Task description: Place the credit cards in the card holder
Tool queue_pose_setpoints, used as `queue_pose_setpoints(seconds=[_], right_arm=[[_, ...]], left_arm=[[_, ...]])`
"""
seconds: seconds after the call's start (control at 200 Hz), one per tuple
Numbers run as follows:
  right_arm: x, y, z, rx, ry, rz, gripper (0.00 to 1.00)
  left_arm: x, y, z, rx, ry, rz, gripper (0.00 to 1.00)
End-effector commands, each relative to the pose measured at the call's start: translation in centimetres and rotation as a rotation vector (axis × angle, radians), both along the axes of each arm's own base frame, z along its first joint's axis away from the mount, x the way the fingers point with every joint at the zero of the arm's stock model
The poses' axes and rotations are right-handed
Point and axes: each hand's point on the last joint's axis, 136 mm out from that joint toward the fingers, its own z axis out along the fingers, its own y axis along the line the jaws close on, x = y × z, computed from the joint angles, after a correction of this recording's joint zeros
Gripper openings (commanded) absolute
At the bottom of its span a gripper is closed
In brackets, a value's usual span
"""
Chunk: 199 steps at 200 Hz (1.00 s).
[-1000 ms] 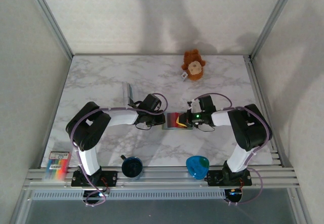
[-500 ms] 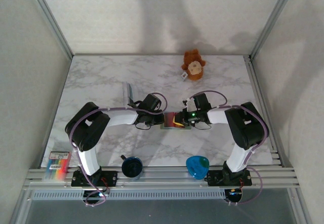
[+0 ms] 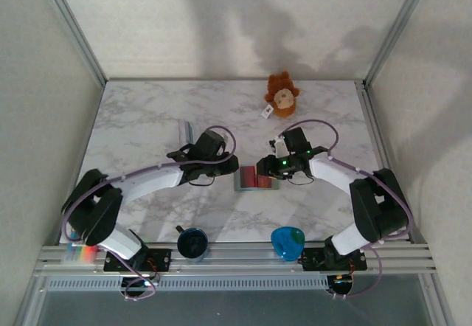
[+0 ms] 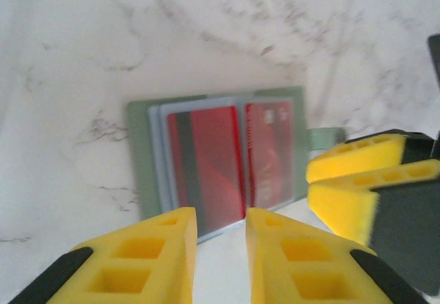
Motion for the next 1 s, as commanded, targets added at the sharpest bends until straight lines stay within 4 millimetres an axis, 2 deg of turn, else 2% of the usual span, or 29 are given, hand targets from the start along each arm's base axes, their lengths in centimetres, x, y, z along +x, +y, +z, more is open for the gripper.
queue_pose_setpoints(seconds=[0.0, 0.155, 0.265, 0.405, 0.516, 0.656, 0.781, 0.861, 0.991], right_arm=[[-0.4, -2.9, 0.4, -0.171, -0.032, -0.032, 0.46], [0.0, -5.3, 1.0, -0.282, -0.073, -0.094, 0.55], [0.1, -6.5, 0.6, -0.35, -0.076, -0.127, 0.59], [0.4, -7.8, -1.5, -0.441, -0.056, -0.149, 0.6], [0.6, -7.5, -3.3, -0.44, -0.032, -0.14, 0.6], [1.4, -7.2, -4.6, -0.457, -0.022, -0.148, 0.49], [2.0, -7.1, -5.1, -0.457, -0.038, -0.168, 0.16], [2.0, -6.3, -5.0, -0.426, -0.038, -0.147, 0.02], [1.2, -4.3, -4.8, -0.367, -0.034, -0.066, 0.0]], left_arm=[[-0.9, 1.5, 0.3, 0.049, -0.009, 0.016, 0.26], [-1.8, 3.0, 1.9, 0.034, -0.054, 0.039, 0.28], [-2.1, 4.6, 2.4, 0.075, -0.089, 0.068, 0.34], [-2.8, 6.3, 2.3, 0.097, -0.117, 0.097, 0.43], [-3.5, 7.0, 1.9, 0.096, -0.108, 0.106, 0.46], [-4.1, 7.4, 1.1, 0.094, -0.098, 0.106, 0.48], [-4.6, 6.9, 0.4, 0.076, -0.079, 0.075, 0.5], [-5.0, 6.3, -0.3, 0.047, -0.064, 0.048, 0.51], [-5.2, 5.5, -0.9, 0.021, -0.039, 0.023, 0.51]])
